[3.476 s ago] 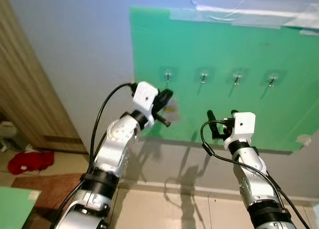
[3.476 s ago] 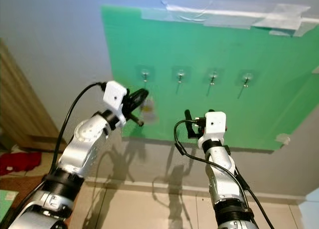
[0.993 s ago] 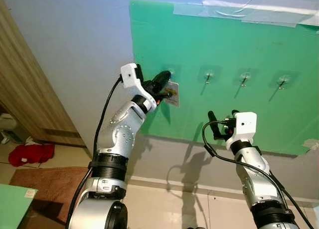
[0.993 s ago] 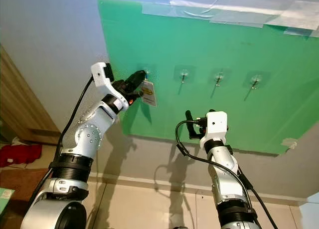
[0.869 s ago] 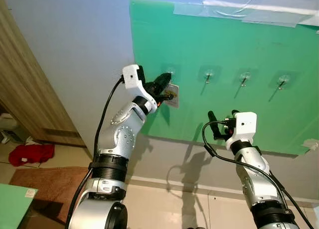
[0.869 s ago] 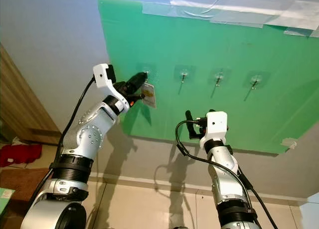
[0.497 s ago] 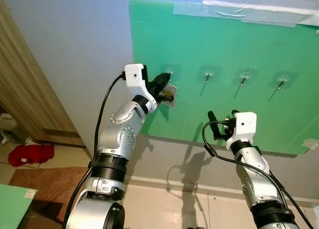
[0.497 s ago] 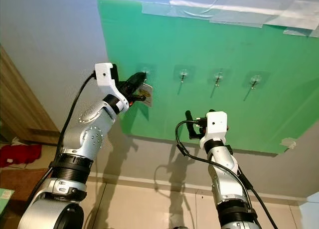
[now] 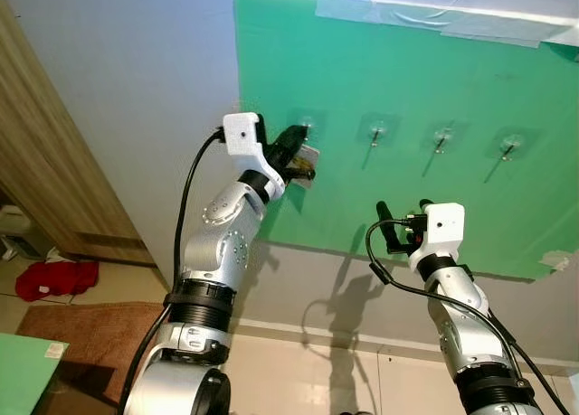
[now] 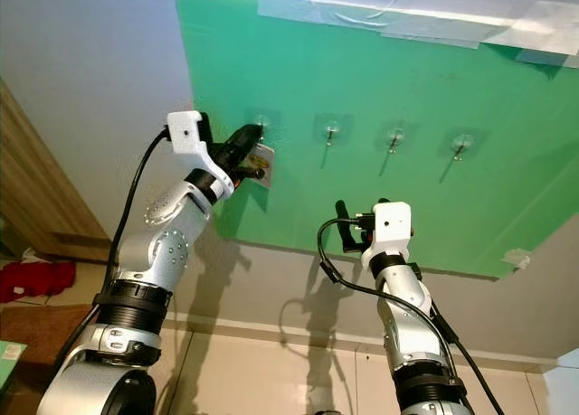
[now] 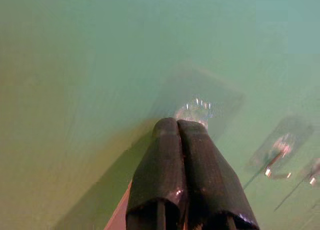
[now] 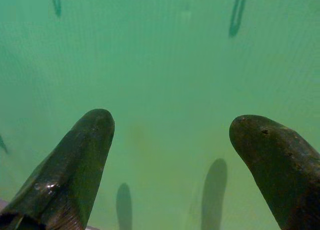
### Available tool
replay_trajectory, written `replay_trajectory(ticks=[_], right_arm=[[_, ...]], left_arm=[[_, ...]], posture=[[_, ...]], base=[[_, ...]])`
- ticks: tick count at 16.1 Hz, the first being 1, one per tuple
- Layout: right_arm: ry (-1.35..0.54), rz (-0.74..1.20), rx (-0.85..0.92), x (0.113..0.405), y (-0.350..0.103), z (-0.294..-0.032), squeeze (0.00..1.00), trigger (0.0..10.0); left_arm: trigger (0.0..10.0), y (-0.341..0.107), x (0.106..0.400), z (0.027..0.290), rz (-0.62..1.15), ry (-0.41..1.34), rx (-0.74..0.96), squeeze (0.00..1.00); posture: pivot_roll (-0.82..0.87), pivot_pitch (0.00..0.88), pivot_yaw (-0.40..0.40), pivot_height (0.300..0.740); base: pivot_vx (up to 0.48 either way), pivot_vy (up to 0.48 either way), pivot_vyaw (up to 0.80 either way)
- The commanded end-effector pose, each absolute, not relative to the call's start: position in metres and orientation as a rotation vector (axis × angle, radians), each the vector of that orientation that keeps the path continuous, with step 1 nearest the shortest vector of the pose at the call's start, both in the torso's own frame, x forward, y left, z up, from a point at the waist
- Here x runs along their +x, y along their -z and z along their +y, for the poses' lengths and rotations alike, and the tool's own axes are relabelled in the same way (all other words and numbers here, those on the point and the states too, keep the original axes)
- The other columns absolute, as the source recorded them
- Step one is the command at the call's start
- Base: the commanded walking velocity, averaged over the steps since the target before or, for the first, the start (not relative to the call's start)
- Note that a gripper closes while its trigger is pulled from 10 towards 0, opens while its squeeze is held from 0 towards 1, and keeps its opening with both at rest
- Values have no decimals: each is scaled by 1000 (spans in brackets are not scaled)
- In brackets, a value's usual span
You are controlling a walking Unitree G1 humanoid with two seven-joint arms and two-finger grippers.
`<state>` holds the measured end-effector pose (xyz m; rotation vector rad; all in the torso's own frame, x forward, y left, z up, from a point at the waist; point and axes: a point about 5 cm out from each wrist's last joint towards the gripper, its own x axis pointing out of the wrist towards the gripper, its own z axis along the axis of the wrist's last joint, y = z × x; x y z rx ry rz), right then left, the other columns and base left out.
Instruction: Hang keys on a hook
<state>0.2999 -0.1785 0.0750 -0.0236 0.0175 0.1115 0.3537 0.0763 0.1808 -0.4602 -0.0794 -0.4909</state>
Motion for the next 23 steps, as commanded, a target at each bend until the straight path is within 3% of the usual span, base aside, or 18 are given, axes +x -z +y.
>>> replay_trajectory(ticks=[1, 8, 14, 20, 23], right_arm=[[-114, 28, -28, 298, -74, -179, 0, 10000], [-119, 32, -30, 296, -73, -179, 0, 10000], [-121, 34, -32, 296, -73, -179, 0, 10000], [-130, 37, -34, 297, -73, -180, 0, 10000], [-142, 38, -35, 300, -74, -177, 0, 10000]], left_arm=[[0, -195, 355, 80, -139, 485, -495, 0], [0, -193, 356, 85, -118, 466, -607, 0], [0, -191, 351, 81, -122, 463, -536, 0], [0, -187, 327, 89, -218, 436, -291, 0], [0, -205, 322, 87, -269, 486, -311, 0]], posture=[[-42, 0, 3, 740], [-41, 0, 1, 740], [-43, 0, 1, 740], [-23, 0, -13, 740], [-14, 0, -20, 740]], base=[[0, 0, 0], [0, 0, 0], [0, 0, 0], [0, 0, 0], [0, 0, 0]])
